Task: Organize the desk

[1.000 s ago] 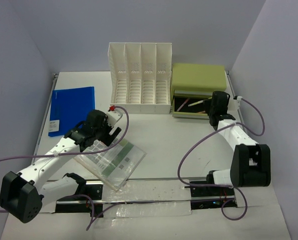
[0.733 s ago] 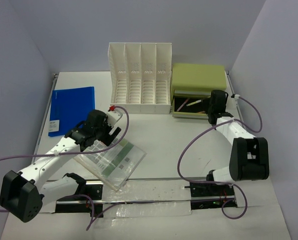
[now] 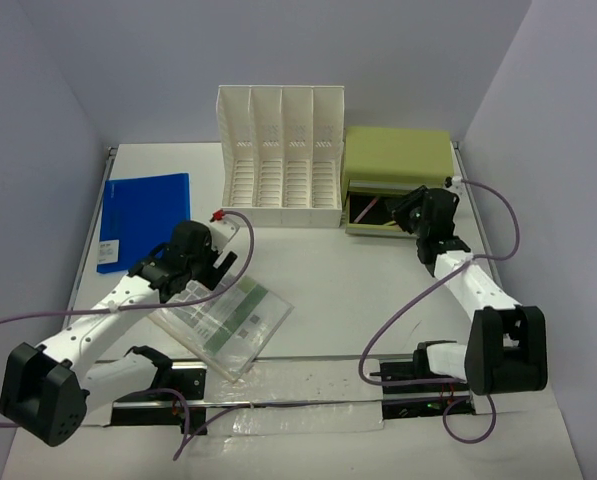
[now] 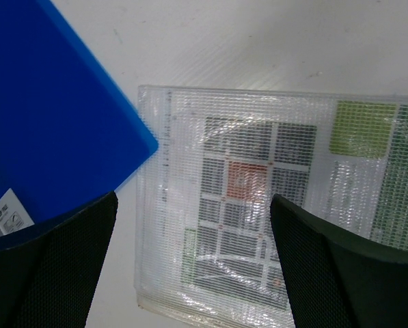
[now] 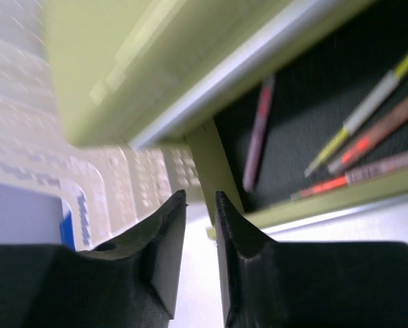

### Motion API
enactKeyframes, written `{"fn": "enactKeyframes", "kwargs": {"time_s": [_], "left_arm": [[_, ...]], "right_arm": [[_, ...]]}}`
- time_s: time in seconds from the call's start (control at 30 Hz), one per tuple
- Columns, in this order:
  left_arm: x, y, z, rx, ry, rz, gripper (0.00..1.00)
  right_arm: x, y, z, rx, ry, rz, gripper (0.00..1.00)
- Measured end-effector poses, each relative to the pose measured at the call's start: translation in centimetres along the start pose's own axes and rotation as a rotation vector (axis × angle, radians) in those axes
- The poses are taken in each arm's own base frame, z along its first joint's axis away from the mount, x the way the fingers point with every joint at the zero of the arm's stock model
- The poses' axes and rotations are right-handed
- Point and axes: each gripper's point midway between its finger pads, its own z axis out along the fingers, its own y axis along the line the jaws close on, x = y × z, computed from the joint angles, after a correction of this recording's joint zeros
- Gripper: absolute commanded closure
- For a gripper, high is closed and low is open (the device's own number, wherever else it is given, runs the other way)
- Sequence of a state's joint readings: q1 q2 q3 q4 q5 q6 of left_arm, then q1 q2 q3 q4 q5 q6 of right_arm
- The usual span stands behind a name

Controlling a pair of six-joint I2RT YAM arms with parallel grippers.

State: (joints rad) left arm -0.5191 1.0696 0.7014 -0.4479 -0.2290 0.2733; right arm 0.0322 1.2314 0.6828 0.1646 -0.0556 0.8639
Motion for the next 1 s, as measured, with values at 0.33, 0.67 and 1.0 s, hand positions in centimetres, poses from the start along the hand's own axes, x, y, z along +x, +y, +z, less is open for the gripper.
{"fn": "enactKeyframes", "kwargs": {"time_s": [0.33, 0.67, 1.0], "left_arm": [[-0.4, 4.1, -1.5, -0.121, -0.069, -0.106, 0.01], [0.1, 5.5, -1.5, -0.157, -0.061, -0.142, 0.01], [0.2, 5.6, -1.5, -0.157, -0.059, -0.148, 0.01]], "right_arm": [[7.2, -5.3, 1.3, 0.067, 0.204, 0.108, 0.90], [8.4, -7.0, 1.6, 0.095, 0.206, 0.143, 0.91], [8.8, -8.4, 2.6, 0.157, 0.209, 0.148, 0.91]]}}
